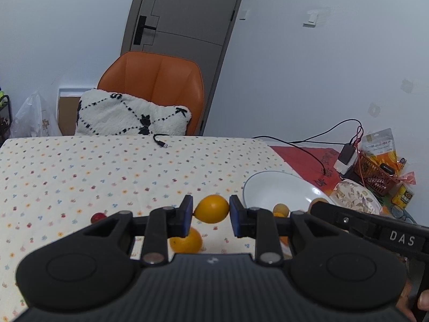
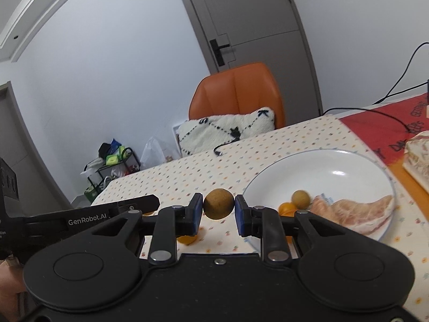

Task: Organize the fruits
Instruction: 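Carry the lemon with the left gripper while the right gripper carries the kiwi to the plate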

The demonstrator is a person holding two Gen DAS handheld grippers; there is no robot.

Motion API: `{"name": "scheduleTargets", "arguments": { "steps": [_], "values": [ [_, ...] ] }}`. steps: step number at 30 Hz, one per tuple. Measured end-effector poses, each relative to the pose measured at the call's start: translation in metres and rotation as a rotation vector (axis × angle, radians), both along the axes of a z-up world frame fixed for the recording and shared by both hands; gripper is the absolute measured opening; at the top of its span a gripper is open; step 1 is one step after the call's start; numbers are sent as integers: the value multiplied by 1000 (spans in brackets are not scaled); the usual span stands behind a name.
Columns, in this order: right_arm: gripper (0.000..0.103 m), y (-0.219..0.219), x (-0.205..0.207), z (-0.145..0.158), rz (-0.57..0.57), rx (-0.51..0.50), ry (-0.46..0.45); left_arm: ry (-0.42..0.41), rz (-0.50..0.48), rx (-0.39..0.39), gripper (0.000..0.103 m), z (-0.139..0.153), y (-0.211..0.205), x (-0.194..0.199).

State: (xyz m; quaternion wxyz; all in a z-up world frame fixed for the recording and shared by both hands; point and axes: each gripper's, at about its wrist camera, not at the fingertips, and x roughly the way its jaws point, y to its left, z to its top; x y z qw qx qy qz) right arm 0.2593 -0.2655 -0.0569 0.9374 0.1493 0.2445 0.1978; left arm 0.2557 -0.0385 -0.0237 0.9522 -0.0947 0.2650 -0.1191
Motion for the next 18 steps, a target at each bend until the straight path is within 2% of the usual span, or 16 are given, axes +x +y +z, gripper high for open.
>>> {"name": "scheduleTargets", "arguments": {
  "steps": [18],
  "values": [
    [24,-41,-1,-7,-107,-8,10,-2,-37,-6,27,1,-28,16]
  ]
}}
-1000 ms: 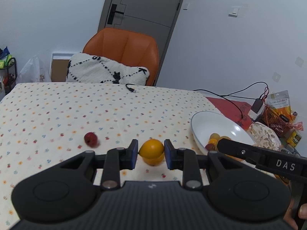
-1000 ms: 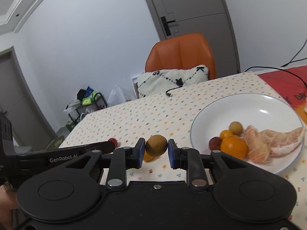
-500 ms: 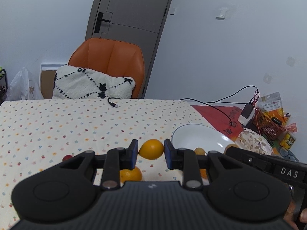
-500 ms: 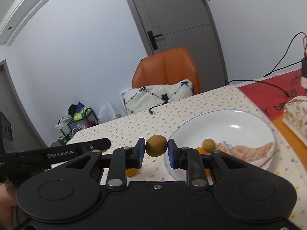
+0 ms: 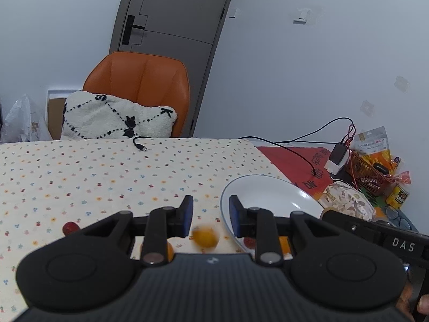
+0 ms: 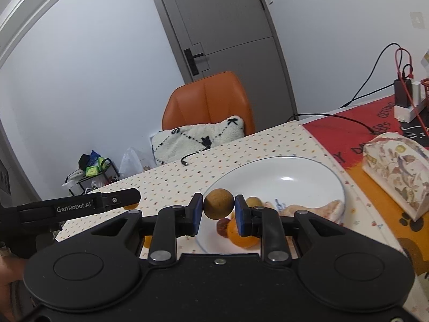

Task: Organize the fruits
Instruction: 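Carry the lemon with the left gripper while the right gripper carries the kiwi to the plate, then open the left gripper over the plate while the right gripper releases the kiwi there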

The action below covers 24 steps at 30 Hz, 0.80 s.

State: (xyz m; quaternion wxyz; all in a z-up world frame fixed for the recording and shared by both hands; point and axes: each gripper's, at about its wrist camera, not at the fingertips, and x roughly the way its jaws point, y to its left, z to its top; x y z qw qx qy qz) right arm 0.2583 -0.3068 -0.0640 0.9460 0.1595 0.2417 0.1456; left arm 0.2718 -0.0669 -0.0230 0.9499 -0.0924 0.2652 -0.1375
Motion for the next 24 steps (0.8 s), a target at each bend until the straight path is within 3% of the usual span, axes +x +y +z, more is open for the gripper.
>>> {"name": "scheduleTargets", "arguments": {
  "steps": [7,24],
  "values": [
    [24,-16,14,-10,-39,11,21,10,-23,11,27,-3,-13,10],
    [24,-31,49,-31,-102,-29,69,96,46,53,28,-33,2,37]
  ]
}}
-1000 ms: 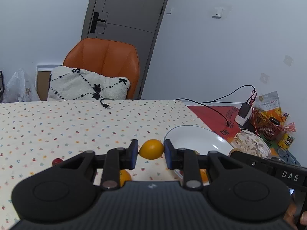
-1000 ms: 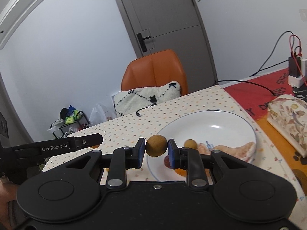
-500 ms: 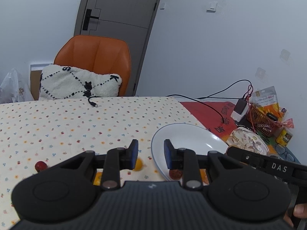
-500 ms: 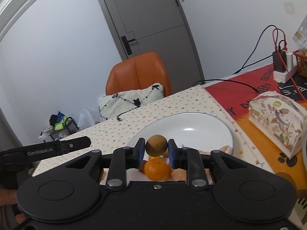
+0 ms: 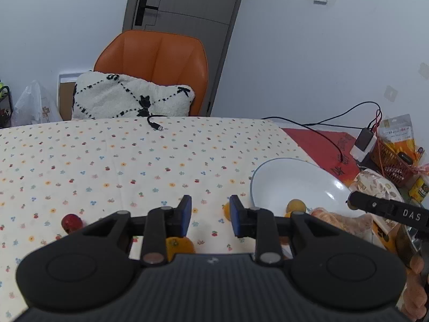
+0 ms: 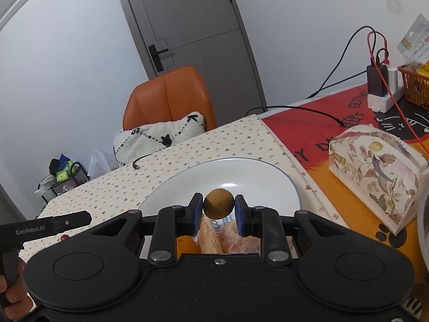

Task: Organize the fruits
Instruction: 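Open the left gripper over the plate while the right gripper releases the kiwi there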

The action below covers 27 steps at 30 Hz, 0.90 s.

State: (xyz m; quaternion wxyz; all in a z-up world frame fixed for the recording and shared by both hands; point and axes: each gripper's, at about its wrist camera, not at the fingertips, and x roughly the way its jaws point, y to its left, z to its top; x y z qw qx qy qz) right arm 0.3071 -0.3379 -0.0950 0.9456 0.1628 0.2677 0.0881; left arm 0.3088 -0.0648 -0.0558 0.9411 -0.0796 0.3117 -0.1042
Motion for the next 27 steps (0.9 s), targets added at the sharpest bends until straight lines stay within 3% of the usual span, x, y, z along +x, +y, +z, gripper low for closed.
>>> {"name": "scheduleTargets", "arguments": {
  "steps": [8,19,27],
  "values": [
    [24,1,11,-1,0,-7,4,30,-50,66,31,-15,-14,16],
    [25,2,26,-6,3,-17,21,65,-188,225,31,-37,-36,32],
    [28,4,29,-4,-6,-24,23,55,-258,271,35,-43,-46,41]
  ]
}}
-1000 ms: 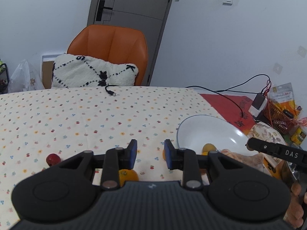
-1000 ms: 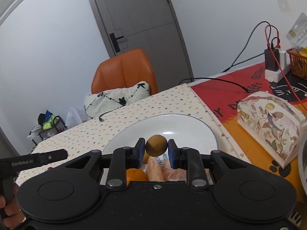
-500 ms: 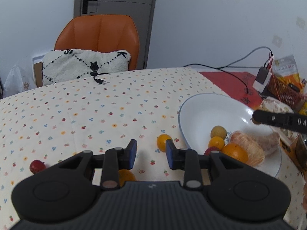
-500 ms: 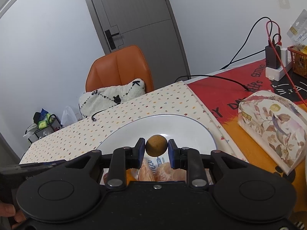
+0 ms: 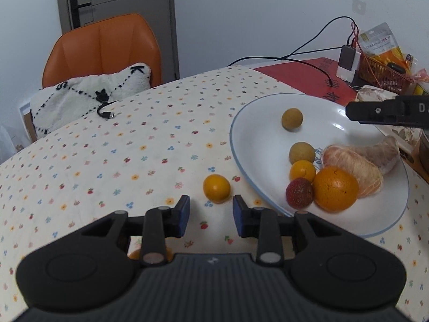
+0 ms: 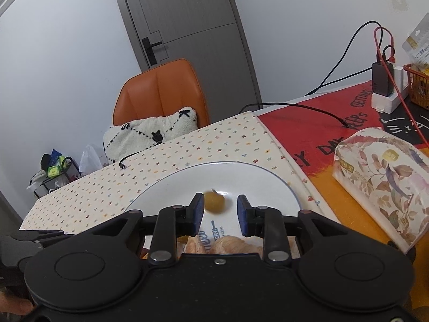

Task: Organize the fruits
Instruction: 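Open the left gripper over the plate while the right gripper releases the kiwi there, then withdraw both grippers from the plate back over the table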

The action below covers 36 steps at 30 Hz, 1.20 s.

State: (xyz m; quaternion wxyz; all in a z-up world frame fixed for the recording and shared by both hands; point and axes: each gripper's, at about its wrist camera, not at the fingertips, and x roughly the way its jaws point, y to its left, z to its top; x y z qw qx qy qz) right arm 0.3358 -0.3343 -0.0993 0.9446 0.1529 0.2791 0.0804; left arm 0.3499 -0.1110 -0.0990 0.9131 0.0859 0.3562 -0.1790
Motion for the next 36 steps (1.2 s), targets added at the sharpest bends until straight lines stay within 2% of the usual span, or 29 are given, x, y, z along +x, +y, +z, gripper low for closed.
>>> {"name": "scheduleTargets", "arguments": {
  "steps": [7,9,14,18,28,31,34,36],
  "values": [
    [30,2,-14,8,13,3,-25,-26,9,-11,36,2,3,10],
    [31,2,-17,9,12,1,-30,-18,6,-36,35,0,7,13],
    [35,1,-25,8,2,8,-28,-9,-1,-65,22,-2,11,11],
    [35,0,-30,7,-7,10,-24,-18,19,-93,21,7,14,7],
    [37,-5,-43,8,-25,33,-25,-99,-11,-91,21,37,-1,-5],
    [38,-4,-48,8,-24,31,-24,-82,-32,-142,21,40,-3,-5],
    [41,-5,-54,7,-32,36,-26,-82,-68,-129,21,40,-16,-9],
    [41,-5,-56,6,-35,38,-23,-65,-98,-148,21,39,-23,-10]
  ]
}}
